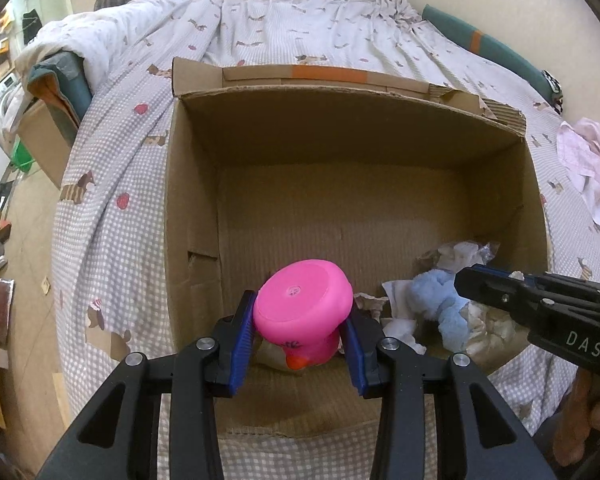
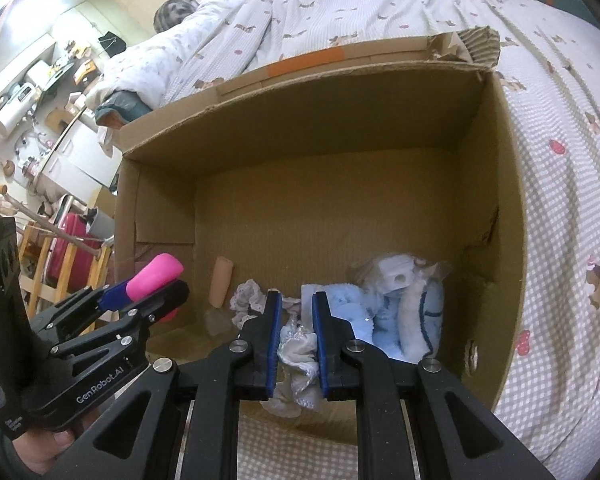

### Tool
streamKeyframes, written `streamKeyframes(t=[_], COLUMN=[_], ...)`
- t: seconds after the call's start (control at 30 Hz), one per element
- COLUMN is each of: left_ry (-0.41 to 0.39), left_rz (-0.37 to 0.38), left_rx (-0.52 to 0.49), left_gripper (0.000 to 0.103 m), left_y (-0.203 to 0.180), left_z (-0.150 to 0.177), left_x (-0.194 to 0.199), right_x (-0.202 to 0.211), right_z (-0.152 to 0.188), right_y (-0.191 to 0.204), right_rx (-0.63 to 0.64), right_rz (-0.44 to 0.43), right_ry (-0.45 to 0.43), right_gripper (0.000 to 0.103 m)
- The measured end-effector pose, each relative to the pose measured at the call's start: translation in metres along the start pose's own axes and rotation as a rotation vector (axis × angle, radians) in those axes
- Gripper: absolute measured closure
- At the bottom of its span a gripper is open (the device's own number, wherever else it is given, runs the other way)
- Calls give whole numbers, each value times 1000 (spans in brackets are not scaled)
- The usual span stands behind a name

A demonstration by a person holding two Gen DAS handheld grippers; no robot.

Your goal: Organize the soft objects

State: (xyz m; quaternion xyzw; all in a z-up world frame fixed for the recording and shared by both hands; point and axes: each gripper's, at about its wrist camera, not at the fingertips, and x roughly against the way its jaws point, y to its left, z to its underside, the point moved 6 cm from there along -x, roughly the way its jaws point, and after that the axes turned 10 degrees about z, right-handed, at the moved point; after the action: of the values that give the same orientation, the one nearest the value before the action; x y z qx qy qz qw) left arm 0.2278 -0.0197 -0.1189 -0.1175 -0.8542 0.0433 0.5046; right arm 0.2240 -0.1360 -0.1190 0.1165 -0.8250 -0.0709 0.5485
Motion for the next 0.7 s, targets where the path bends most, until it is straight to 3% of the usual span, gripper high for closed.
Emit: streamKeyframes(t=[0.43,0.5,0.57,0.67,0.7], left_ry=[26,27,23,12,16], left_rz=[11,21,31,31,34], left_rx=[-13,-11,-2,19,22], left_gripper=[65,57,38,32,32], left_y=[-6,-7,-7,-6,-5], left_z=[2,2,2,1,1], left_x=[0,1,2,5,5], right_x=[2,2,4,5,6], right_z=[0,0,0,-2,-2], right_y=[-5,-6,-6,-8,-10], right_rx=[-29,-32,-37,-51,-55], right_rz=[-21,-24,-30,-32,-28], right_ry=[-13,-16,-20,-27,-29], right_gripper=[86,85,82,67,46])
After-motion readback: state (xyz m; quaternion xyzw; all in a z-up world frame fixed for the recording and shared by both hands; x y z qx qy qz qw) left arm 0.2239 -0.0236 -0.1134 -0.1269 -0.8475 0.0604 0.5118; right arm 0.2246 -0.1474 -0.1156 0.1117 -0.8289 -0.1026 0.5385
